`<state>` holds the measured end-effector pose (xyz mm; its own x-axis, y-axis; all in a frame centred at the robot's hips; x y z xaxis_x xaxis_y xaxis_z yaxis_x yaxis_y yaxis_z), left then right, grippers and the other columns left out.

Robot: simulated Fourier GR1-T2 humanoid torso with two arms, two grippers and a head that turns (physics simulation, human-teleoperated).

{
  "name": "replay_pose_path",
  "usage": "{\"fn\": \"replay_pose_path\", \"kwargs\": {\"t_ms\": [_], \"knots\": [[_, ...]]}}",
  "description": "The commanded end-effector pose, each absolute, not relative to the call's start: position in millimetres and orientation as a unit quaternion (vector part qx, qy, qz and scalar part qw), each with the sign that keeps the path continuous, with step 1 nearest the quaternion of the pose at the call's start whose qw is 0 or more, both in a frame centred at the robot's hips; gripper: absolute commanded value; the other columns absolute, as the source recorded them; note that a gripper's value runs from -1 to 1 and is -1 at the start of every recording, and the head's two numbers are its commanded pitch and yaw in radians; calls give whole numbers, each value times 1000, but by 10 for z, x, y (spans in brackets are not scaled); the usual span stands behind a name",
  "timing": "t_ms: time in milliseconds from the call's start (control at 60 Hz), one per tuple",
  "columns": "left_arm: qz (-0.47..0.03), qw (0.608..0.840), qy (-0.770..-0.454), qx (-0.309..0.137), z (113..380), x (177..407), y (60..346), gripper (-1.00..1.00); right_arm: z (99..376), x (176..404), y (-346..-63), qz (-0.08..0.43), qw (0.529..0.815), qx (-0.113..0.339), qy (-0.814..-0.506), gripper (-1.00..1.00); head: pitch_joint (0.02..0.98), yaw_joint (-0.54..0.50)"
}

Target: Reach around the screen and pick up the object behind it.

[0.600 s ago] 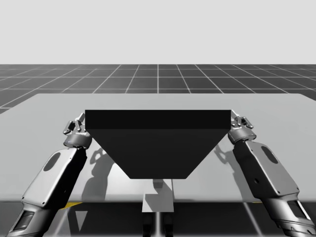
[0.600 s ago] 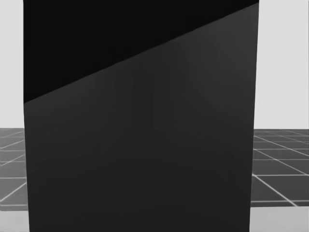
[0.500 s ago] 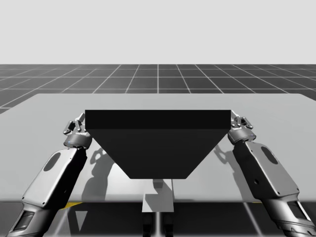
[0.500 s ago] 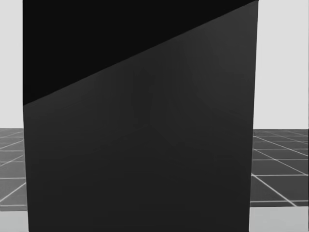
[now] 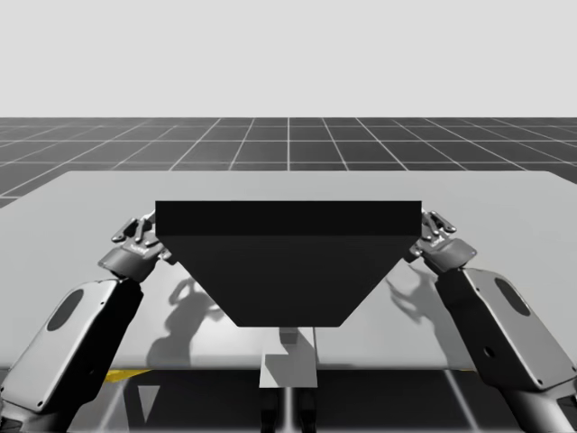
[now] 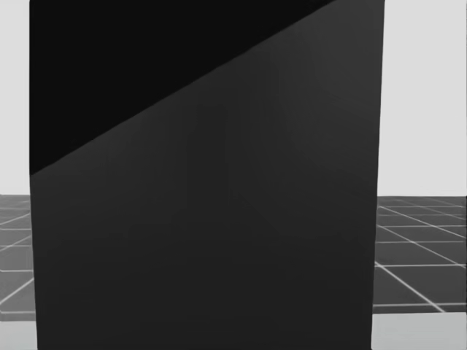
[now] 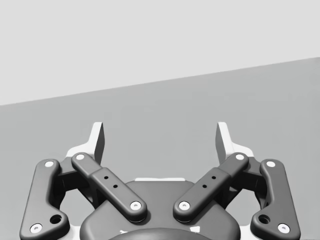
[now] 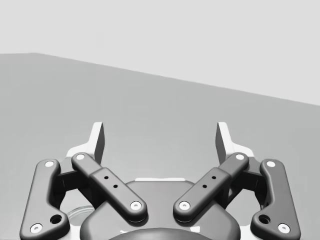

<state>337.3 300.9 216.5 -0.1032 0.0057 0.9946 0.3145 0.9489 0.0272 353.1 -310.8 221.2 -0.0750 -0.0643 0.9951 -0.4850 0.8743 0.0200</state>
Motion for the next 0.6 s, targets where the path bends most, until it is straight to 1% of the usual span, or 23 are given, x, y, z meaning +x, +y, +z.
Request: {"fn": "replay_pose_path", "kwargs": {"t_ms": [17,50,100,117,167,183,200,233,283,300,417,517,567,600], "knots": [[-177,654,-718,-159,2271,3189,2983,-1000,2259,3395,-2998,209,637,237,-703,-1000,84,-52],[-190,654,-710,-176,2286,3143,3006,-1000,2277,3360,-2996,222,635,247,-698,-1000,85,-53],[-199,654,-705,-188,2289,3111,3025,-1000,2284,3329,-2994,233,633,257,-693,-1000,86,-53],[-209,655,-699,-196,2287,3079,3045,-1000,2286,3296,-2991,244,631,267,-686,-1000,88,-53],[-217,655,-696,-201,2286,3051,3066,-1000,2284,3265,-2991,258,628,270,-682,-1000,89,-52],[-224,654,-691,-213,2283,3025,3083,-1000,2277,3240,-2992,274,630,278,-672,-1000,89,-52],[-226,653,-690,-215,2281,3016,3088,-1000,2276,3232,-2995,280,633,284,-664,-1000,90,-52],[-230,654,-688,-215,2278,3007,3099,-1000,2270,3208,-3001,285,630,278,-667,-1000,91,-51],[-239,653,-680,-230,2272,2973,3121,-1000,2247,3159,-3011,304,625,281,-661,-1000,94,-51],[-243,653,-677,-236,2267,2963,3129,-1000,2236,3140,-3016,311,626,287,-655,-1000,96,-51],[-269,656,-660,-249,2217,2927,3160,-1000,2165,3060,-3039,330,633,296,-634,-1000,104,-54],[-293,656,-642,-269,2172,2900,3188,-1000,2109,2980,-3061,349,632,327,-609,-1000,110,-56],[-300,655,-636,-275,2159,2893,3195,-1000,2090,2954,-3064,357,629,331,-605,-1000,113,-56],[-307,654,-631,-284,2150,2888,3196,-1000,2071,2921,-3064,369,627,341,-595,-1000,116,-56]]}}
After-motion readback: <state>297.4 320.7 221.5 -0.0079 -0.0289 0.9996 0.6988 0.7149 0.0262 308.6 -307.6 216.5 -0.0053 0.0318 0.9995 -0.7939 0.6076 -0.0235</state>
